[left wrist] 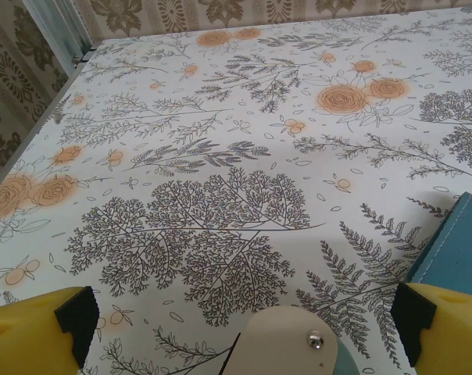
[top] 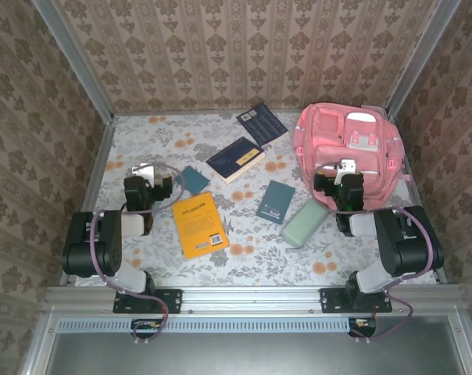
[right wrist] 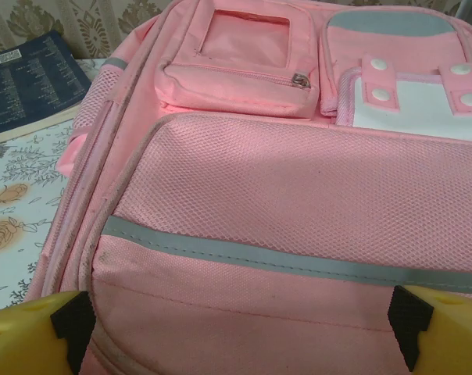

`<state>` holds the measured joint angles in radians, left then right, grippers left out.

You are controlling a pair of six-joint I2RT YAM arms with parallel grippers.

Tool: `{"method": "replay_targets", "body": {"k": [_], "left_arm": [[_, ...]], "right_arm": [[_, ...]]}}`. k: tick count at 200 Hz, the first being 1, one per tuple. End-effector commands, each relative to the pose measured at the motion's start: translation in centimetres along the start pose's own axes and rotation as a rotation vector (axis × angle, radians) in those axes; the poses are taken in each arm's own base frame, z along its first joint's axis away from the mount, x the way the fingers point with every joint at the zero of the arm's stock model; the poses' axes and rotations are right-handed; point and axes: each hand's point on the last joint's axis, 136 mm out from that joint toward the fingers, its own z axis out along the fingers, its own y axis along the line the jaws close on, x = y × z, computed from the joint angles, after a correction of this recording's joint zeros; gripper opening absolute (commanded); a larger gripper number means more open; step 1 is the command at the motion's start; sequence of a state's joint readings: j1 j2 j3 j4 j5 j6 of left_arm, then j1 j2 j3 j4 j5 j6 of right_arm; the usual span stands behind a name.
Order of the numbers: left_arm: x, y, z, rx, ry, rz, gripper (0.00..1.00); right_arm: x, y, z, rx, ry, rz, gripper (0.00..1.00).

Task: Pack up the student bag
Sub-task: Move the student bag to the center of the table.

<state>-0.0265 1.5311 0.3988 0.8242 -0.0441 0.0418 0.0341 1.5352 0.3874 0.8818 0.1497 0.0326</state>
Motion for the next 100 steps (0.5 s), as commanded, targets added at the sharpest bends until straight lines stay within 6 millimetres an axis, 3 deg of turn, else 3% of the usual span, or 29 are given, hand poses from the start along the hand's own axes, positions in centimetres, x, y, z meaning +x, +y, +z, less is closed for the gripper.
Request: {"method": "replay_targets", "body": {"k": [1, 100], "left_arm": [[-0.88, -0.48, 0.07, 0.019, -0.033, 0.025, 1.00], [-0.82, -0.38, 0.17, 0.032, -0.027, 0.011, 1.00]], "right_arm": [[-0.47, 0.17, 0.09, -0.013, -0.006, 0.009, 1.00], [-0.51, 0.18, 0.12, -0.015, -0.006, 0.010, 1.00]]}}
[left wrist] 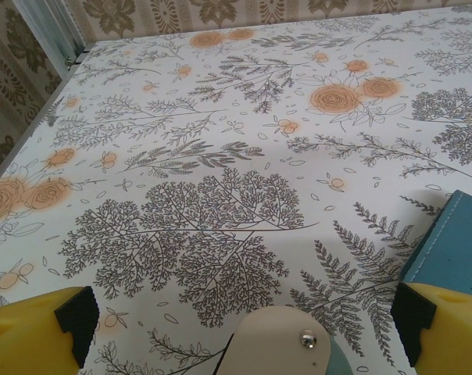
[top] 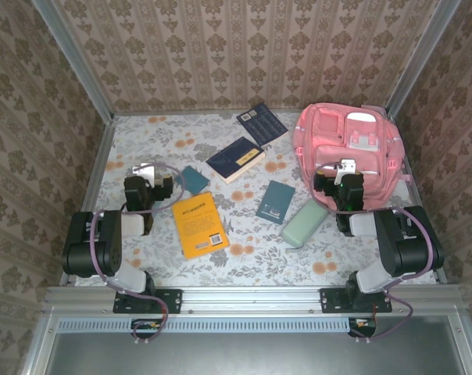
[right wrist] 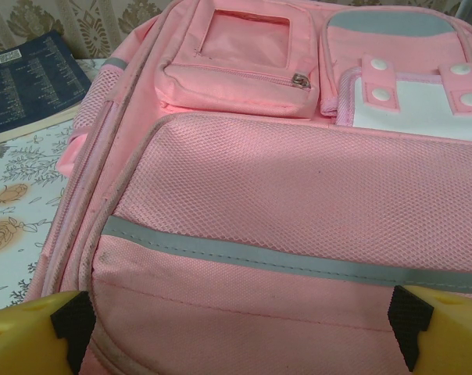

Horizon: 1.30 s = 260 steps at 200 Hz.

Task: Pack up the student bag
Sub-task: Move the student bag to the center of the table.

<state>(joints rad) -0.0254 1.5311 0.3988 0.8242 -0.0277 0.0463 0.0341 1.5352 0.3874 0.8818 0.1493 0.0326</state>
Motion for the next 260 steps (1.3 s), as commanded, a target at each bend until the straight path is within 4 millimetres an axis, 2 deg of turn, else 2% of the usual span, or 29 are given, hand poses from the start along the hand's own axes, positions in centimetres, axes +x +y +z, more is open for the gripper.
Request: {"method": "replay_targets", "body": {"k": [1, 113, 149, 162, 186, 192, 206, 218, 233, 248, 260], "left_arm": [[-0.8, -0.2, 0.2, 0.018, -0.027, 0.007, 1.00], [-1.2, 0.3, 0.1, 0.017, -0.026, -0.014, 1.00], [-3.5, 2.4, -0.5, -0.081, 0.064, -0.050, 1.00], [-5.1, 3.5, -1.4, -0.133, 0.066, -0.112, 1.00], [-8.7, 4.0, -3.6, -0.107, 0.026, -0.296, 1.00], [-9.0, 4.4, -4.2, -0.128, 0.039, -0.376, 1.00], [-9.7, 5.5, -5.5, -0.171, 0.078, -0.515, 1.00], [-10.0, 5.1, -6.0, -0.117, 0.135, -0.548, 1.00], [-10.2, 4.2, -6.1, -0.067, 0.202, -0.572, 1.00], [-10.4, 3.0, -6.1, -0.001, 0.239, -0.577, 1.00], [-10.5, 2.2, -6.4, 0.037, 0.248, -0.575, 1.00]], "right_arm": [[-0.5, 0.2, 0.1, -0.015, -0.006, 0.010, 1.00], [-0.5, 0.2, 0.1, -0.015, -0.004, 0.011, 1.00], [-0.5, 0.2, 0.1, -0.016, -0.005, 0.010, 1.00], [-0.8, 0.2, -0.1, -0.014, -0.007, 0.006, 1.00], [-2.5, -0.4, -0.9, 0.036, 0.029, 0.002, 1.00], [-4.1, -0.6, -1.6, 0.043, 0.003, 0.011, 1.00], [-5.6, -1.5, -2.6, 0.093, -0.004, 0.076, 1.00], [-6.5, -2.6, -3.4, 0.143, 0.026, 0.184, 1.00], [-7.4, -2.0, -3.9, 0.101, 0.089, 0.239, 0.99], [-7.1, -2.6, -4.3, 0.155, 0.174, 0.310, 1.00], [-6.5, -2.2, -4.4, 0.147, 0.263, 0.304, 1.00]]}}
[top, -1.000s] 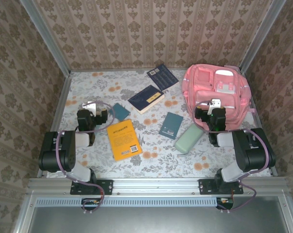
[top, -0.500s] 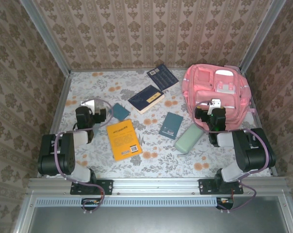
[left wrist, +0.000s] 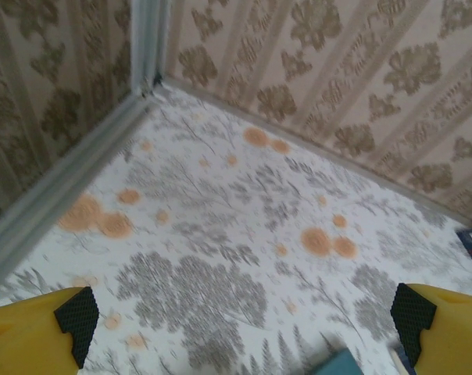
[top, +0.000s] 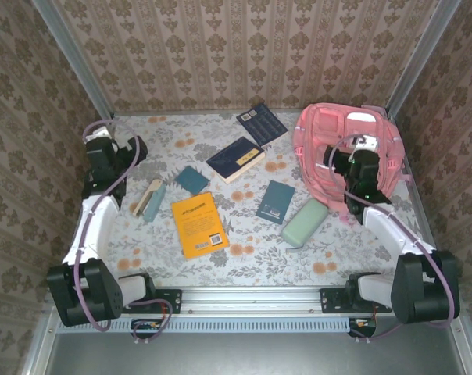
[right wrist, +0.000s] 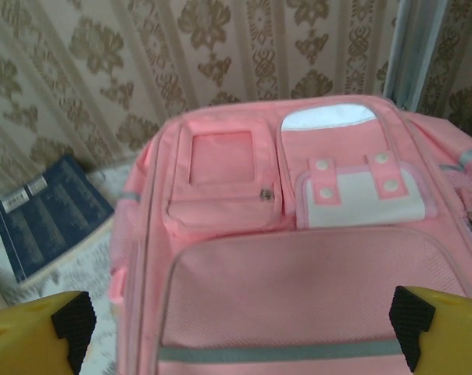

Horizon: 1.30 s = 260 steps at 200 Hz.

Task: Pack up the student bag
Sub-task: Move the student bag to the center of the table.

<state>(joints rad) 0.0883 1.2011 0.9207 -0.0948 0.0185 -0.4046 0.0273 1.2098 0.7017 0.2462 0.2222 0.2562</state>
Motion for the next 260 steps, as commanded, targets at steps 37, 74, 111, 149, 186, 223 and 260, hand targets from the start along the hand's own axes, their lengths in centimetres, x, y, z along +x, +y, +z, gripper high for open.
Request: {"method": "replay_targets", "body": {"k": [37, 74, 111, 149, 186, 223, 260], "left_arm": [[6.0, -2.7, -2.0, 0.117, 0.244, -0.021, 1.00], [8.0, -4.5, -3.6, 0.166, 0.281, 0.079, 1.00], [9.2, -5.0, -3.7, 0.184, 0.308, 0.127, 1.00], [10.3, -5.8, -3.5, 0.214, 0.336, 0.163, 1.00], [10.5, -6.2, -3.5, 0.223, 0.340, 0.189, 1.00], [10.8, -6.6, -3.7, 0.230, 0.347, 0.211, 1.00], [11.9, -8.5, -4.3, 0.257, 0.368, 0.228, 1.00]], "right_arm": [[8.3, -1.2, -1.1, 0.087, 0.447, 0.090, 1.00], [13.3, 1.2, -1.4, 0.012, 0.623, 0.118, 1.00], [17.5, 7.2, -1.2, -0.100, 0.765, 0.080, 1.00], [19.4, 14.8, -1.6, -0.226, 0.812, 0.053, 1.00], [19.8, 23.2, -1.7, -0.367, 0.842, -0.010, 0.99], [16.1, 26.6, -1.6, -0.420, 0.780, -0.085, 1.00], [12.4, 22.8, -2.3, -0.342, 0.687, -0.208, 1.00]]}}
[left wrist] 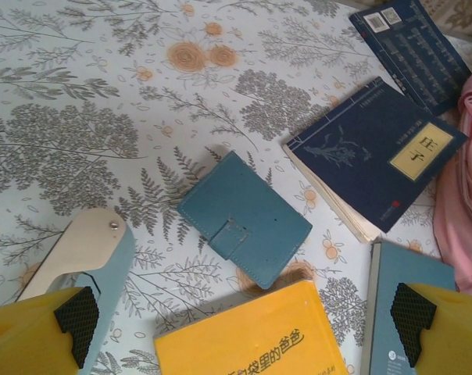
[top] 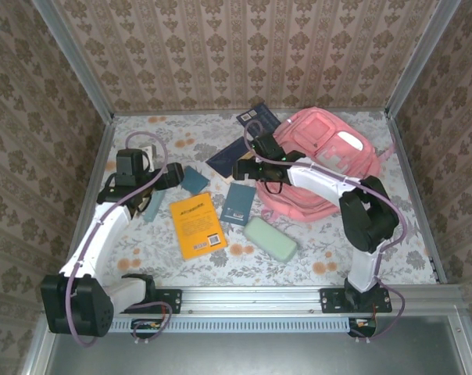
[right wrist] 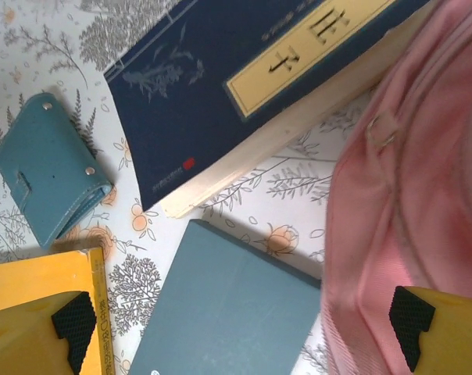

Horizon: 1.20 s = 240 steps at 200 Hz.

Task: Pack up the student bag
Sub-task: Move the student bag to the center of the table.

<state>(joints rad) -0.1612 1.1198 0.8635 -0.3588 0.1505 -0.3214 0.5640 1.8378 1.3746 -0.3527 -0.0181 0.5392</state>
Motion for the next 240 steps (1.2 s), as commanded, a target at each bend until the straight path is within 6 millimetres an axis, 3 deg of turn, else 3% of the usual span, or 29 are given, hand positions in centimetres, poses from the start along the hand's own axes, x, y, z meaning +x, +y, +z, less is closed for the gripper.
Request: {"method": "replay_targets", "body": {"k": [1, 48, 61, 66, 88, 106, 123, 148, 159, 200, 218, 240], "left_arm": [[0.8, -1.4, 0.2, 0.011, 0.026, 0.028, 1.00], [2.9, -7.0, 1.5, 0.100, 0.081, 0.026, 1.00], [3.4, -8.2, 2.1, 0.120, 0.099, 0.016, 1.00], [4.0, -9.7, 2.2, 0.150, 0.112, 0.040, 1.00], [4.5, -11.2, 3.2, 0.136, 0.144, 0.052, 1.00], [4.8, -12.0, 4.0, 0.128, 0.170, 0.028, 1.00], [5.2, -12.5, 4.6, 0.093, 0.188, 0.034, 1.00], [5.8, -12.8, 5.2, 0.056, 0.223, 0.067, 1.00], [5.9, -13.0, 5.3, 0.056, 0.231, 0.075, 1.00], [5.4, -12.7, 4.9, 0.044, 0.201, 0.091, 1.00], [5.5, -12.8, 4.9, 0.053, 0.205, 0.088, 1.00], [5.7, -13.3, 4.9, 0.081, 0.207, 0.077, 1.00]], "right_arm": [[-0.6, -2.9, -3.8, 0.111, -0.019, -0.070, 1.00], [3.2, -10.0, -7.0, 0.267, 0.002, -0.089, 1.00], [4.7, -10.9, -7.3, 0.279, 0.016, -0.122, 1.00], [5.2, -11.0, -7.3, 0.275, 0.021, -0.130, 0.99], [7.4, -10.8, -6.6, 0.235, 0.051, -0.168, 1.00], [8.6, -9.7, -5.4, 0.201, 0.067, -0.203, 0.96], [9.9, -8.2, -3.8, 0.145, 0.118, -0.196, 0.85], [11.3, -4.5, -1.5, 0.051, 0.193, -0.184, 0.71], [11.5, -2.4, -0.6, 0.022, 0.201, -0.201, 0.71], [9.6, 4.1, 1.7, -0.070, 0.201, -0.243, 0.73], [7.9, 4.9, 1.8, -0.052, 0.181, -0.265, 0.74], [6.0, 4.5, 0.5, -0.010, 0.134, -0.298, 0.76]]}}
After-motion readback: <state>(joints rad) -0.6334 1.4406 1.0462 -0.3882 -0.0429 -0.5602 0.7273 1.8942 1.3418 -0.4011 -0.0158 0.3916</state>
